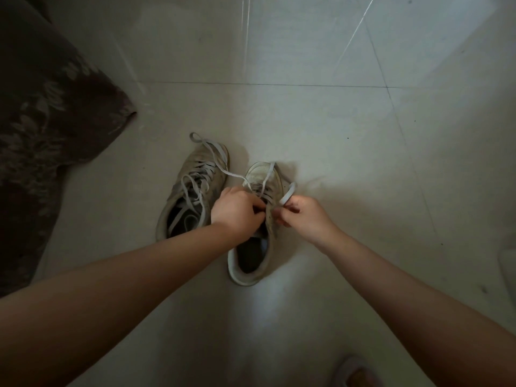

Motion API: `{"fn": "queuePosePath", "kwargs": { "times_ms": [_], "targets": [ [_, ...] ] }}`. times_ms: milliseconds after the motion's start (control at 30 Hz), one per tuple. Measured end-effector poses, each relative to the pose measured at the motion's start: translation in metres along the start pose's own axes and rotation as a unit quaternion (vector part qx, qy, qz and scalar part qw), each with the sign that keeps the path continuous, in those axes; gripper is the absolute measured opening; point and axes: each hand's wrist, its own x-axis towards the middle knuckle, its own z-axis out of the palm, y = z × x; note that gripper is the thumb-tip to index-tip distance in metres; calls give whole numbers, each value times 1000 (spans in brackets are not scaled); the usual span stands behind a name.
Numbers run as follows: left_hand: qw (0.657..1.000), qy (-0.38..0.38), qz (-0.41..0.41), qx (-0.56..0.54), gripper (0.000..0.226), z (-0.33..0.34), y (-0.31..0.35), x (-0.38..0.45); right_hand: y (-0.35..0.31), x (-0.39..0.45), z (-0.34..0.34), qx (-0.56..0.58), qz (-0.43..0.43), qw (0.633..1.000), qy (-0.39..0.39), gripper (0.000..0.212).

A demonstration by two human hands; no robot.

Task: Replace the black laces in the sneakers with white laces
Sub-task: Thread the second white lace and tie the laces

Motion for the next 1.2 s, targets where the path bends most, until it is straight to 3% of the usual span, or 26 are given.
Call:
{"fn": "queuePosePath", "kwargs": {
  "times_ms": [133,300,433,567,633,700,767,800,833,867,933,967,1033,1100,1200],
  "targets": [
    [1000,7,-3,-2,25,6,-2,2,3,5,3,-30,4,999,13,15],
    [998,21,16,-51,20,13,1,2,0,0,15,45,65,997,3,41],
    [996,17,20,-85,15,9,-6,3,-1,-3,15,111,71,991,-15,27],
    [976,9,-6,-216,11,-1,-3,3,4,-2,10,30,15,999,3,17],
    [918,-26,-48,-394,14,-11,-1,3,5,-3,10,37,13,999,17,18],
    [802,-69,-108,-584,18,-22,-2,7,6,-4,11,52,17,998,37,20],
    [720,-67,-155,-673,27,-31,-11,13,5,-4,11,56,23,997,45,22],
    [701,-52,-180,-688,31,-33,-18,17,5,-4,12,51,21,997,47,23],
    [708,-40,-197,-677,33,-35,-24,20,4,-5,12,43,17,998,49,25],
    [764,-24,-194,-615,31,-36,-30,22,3,-5,12,34,14,998,53,27],
    [936,3,-107,-336,19,-37,-42,21,2,-5,12,9,7,998,69,33],
    [980,3,-36,-195,15,-37,-44,16,1,-5,12,-2,5,997,80,37],
    [996,-28,89,-13,17,-36,-40,5,1,-6,13,-11,1,995,101,40],
    [974,-22,168,149,28,-37,-27,-4,0,-8,12,-20,-2,993,116,42],
    [939,24,172,296,32,-44,-28,4,-1,-10,10,-35,-5,992,125,42]
  ]
}}
